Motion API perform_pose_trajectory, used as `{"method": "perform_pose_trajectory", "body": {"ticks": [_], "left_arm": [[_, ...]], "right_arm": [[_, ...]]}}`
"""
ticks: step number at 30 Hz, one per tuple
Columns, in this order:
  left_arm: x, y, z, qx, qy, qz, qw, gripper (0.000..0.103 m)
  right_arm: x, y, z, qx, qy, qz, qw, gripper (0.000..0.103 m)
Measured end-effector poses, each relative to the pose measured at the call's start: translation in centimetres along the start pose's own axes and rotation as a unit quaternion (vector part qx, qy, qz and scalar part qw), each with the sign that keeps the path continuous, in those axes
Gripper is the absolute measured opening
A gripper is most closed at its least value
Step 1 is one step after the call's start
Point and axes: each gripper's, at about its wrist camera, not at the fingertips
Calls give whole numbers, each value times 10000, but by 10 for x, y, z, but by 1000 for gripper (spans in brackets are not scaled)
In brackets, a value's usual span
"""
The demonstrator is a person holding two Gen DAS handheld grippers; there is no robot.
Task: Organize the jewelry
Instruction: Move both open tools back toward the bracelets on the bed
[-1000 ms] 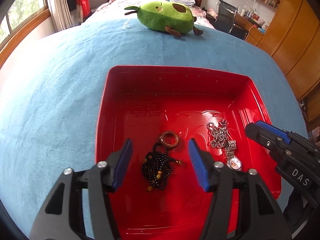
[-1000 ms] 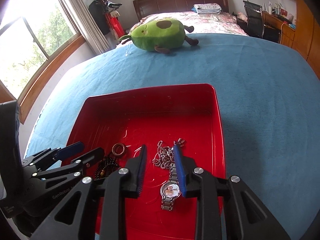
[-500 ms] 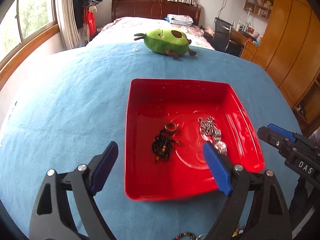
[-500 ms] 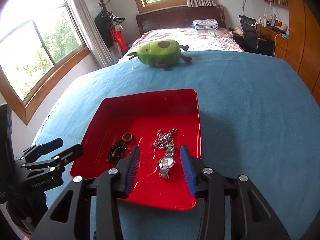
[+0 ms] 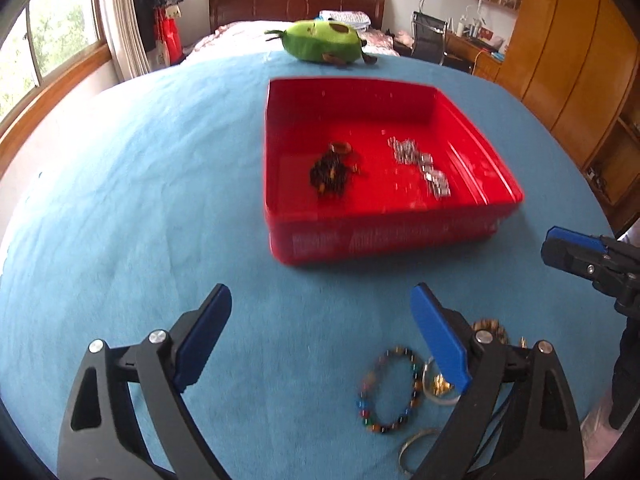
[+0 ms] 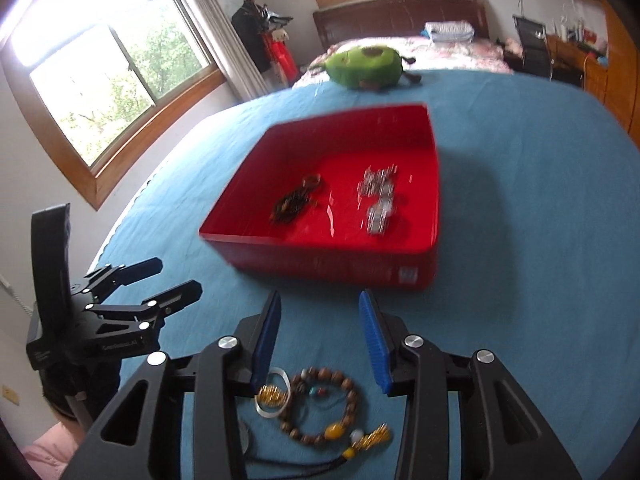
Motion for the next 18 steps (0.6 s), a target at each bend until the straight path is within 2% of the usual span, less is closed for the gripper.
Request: {"method": "perform_pose_trajectory", "body": {"ticks": [9, 16, 18], "left_arm": [[5, -1, -49, 129, 447, -143, 9988, 88], [10, 0, -62, 179, 633, -115, 9978, 80], [12, 3, -64, 175, 691, -97, 9974, 75]], "right_arm": [[6, 13, -55, 23, 528, 295, 9982, 27], [15, 20, -73, 51, 821, 399, 9958, 26], [20, 19, -75, 107, 916, 368, 9951, 26]]}}
Point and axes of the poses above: each gripper's, at about its wrist camera, not at the fingertips, and x roughly the way its jaws point, y to its left, z to its top, and after that the axes turned 15 degrees about -y, right-handed
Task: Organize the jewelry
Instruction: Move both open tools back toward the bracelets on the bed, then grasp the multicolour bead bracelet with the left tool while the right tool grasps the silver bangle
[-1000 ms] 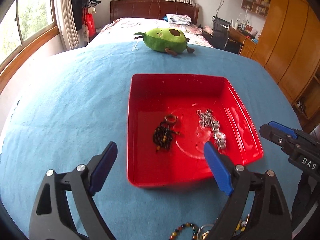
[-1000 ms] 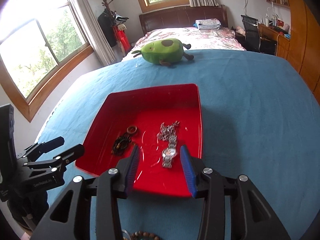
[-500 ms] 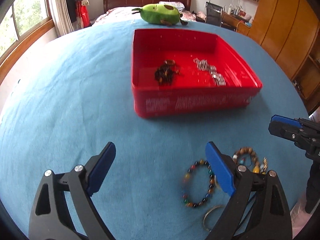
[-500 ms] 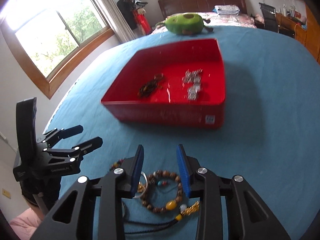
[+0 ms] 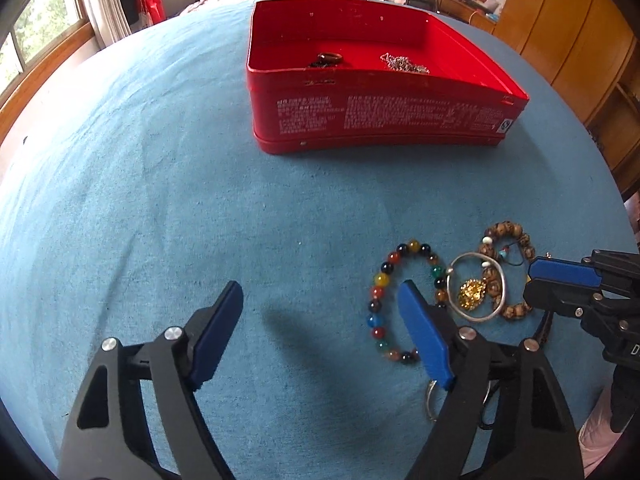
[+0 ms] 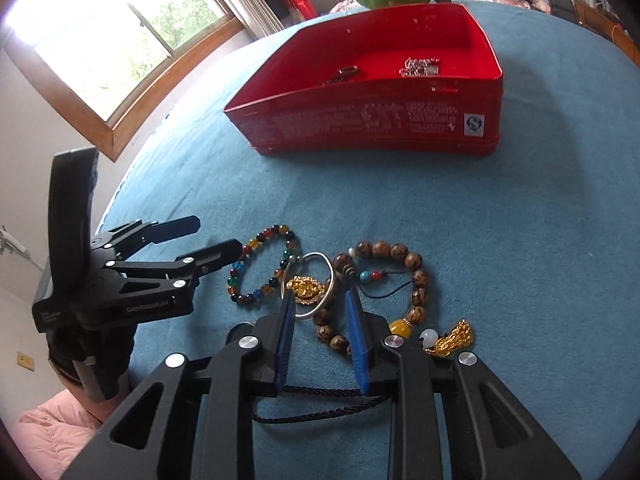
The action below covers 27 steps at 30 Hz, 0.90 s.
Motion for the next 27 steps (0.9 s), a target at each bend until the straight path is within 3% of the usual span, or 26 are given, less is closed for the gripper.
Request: {"method": "perform_pose_trajectory", "body": {"ticks": [16, 25, 27], "left_arm": [[21, -12, 2, 262, 97, 128, 9995, 68], [22, -21, 5, 297, 50, 10, 9995, 38], [22, -20, 6, 273, 38, -5, 9996, 26]], "right_arm": [[27, 1, 4, 137, 218, -58, 9997, 16], [20, 6, 2, 27, 53, -87, 9999, 5], [15, 7, 3, 22, -8, -49, 10000, 4]]}}
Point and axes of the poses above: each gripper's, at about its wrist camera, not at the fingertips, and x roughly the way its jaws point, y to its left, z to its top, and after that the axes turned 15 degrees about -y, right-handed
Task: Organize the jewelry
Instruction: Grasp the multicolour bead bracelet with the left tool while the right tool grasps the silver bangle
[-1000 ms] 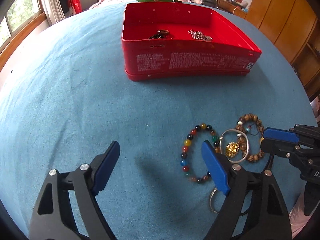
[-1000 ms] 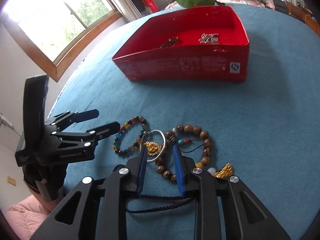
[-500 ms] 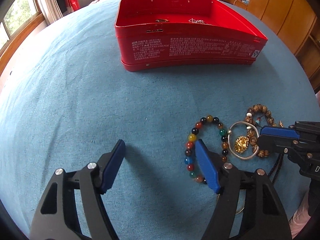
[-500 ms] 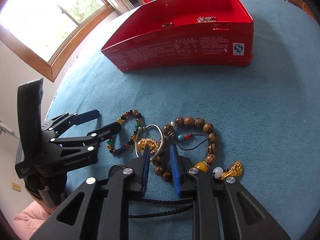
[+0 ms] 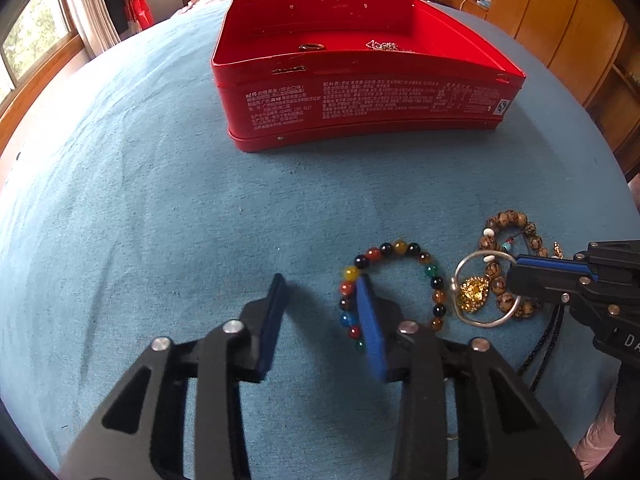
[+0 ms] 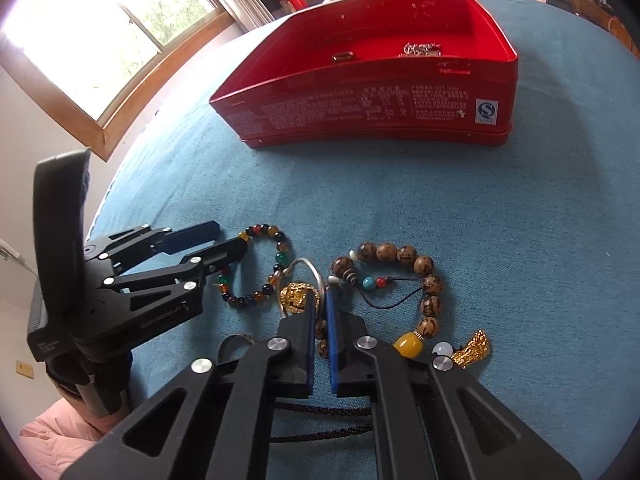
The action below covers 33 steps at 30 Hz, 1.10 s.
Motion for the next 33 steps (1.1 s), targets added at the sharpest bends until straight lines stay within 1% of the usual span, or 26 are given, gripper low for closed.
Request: {"method": "perform_pose_trajectory", "body": {"ticks": [1, 2, 3, 12, 17, 24, 26, 28, 33], "left_arm": [[0, 1, 0, -24, -5, 1, 10000, 22], [0, 3, 1, -73, -9, -17, 10000, 13], [0, 5, 2, -127, -5, -59, 9999, 7], [1, 19, 3, -543, -4, -353, 9979, 6], [-8, 24, 6, -710, -137, -480, 9962, 6], [-25, 29, 11, -807, -374, -546, 9945, 6], [-27, 28, 12, -787, -432, -552, 9944, 6], [-25, 29, 11, -771, -391, -541, 9948, 6], [-6, 29, 6, -824, -128, -543, 9950, 6]], "right_arm": [[-2, -1, 1, 4, -29, 12, 10000, 4], [-4, -1, 1, 10, -57, 30, 10000, 4], [-8, -2, 3, 20, -69, 47, 10000, 4], [-4, -13, 5, 211, -35, 150, 9997, 4], [-13, -20, 8, 287, -142, 205, 9993, 4], [-21, -24, 11, 338, -259, 241, 9988, 3], [-19, -25, 10, 334, -236, 196, 9990, 3], [-16, -25, 10, 351, -191, 169, 9991, 3], [-10, -28, 9, 403, -125, 130, 9990, 3]]}}
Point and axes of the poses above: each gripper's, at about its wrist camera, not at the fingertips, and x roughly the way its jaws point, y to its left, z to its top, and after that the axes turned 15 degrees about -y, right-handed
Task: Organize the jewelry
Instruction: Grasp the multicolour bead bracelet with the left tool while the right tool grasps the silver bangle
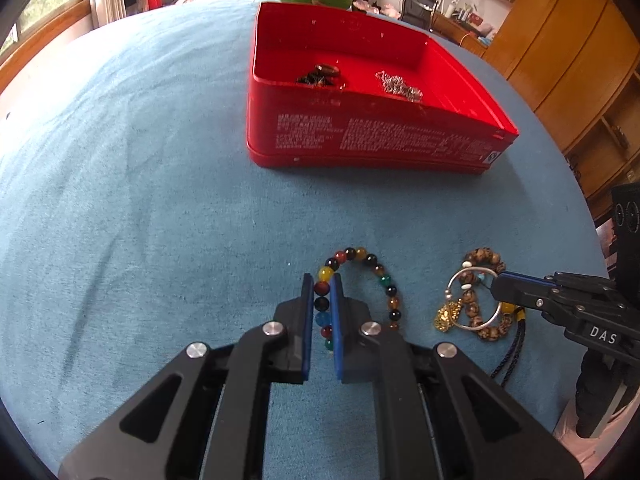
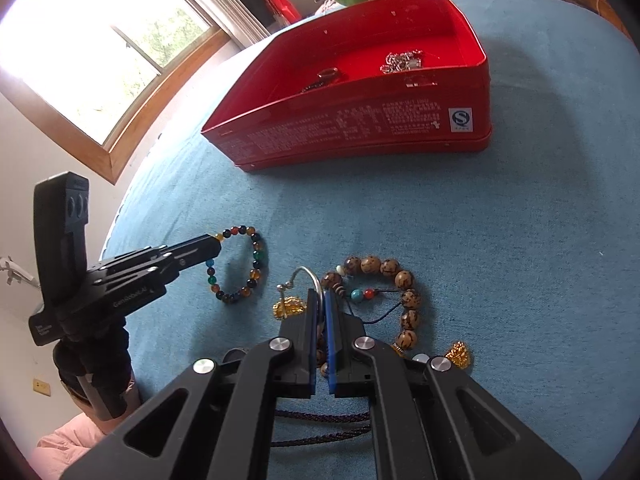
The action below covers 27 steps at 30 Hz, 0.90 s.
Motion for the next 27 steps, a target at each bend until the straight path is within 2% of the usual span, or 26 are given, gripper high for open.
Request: {"method": "perform_pose_trajectory", "body": {"ticks": [3, 7, 19, 23, 25, 27], "left_arm": [[9, 3, -2, -45, 98, 45, 9999, 6], [4, 5, 0, -79, 11, 30, 10000, 6], [8, -1, -2, 211, 80, 200, 9995, 9], [11, -5, -2, 276, 73, 174, 9994, 17], [11, -7, -2, 310, 61, 132, 9994, 25], [11, -10, -2, 367, 54, 140, 9992, 26]], "right_arm": [[-1, 0, -1, 37, -9, 31, 10000, 3], [-6, -3, 1, 54, -66, 23, 10000, 3], [11, -11, -2, 202, 305, 50, 9993, 4], [15, -9, -2, 205, 340, 36, 9992, 8], [16, -9, -3, 179, 328, 36, 9993, 8], [17, -8, -3, 145, 301, 34, 9994, 4]]}}
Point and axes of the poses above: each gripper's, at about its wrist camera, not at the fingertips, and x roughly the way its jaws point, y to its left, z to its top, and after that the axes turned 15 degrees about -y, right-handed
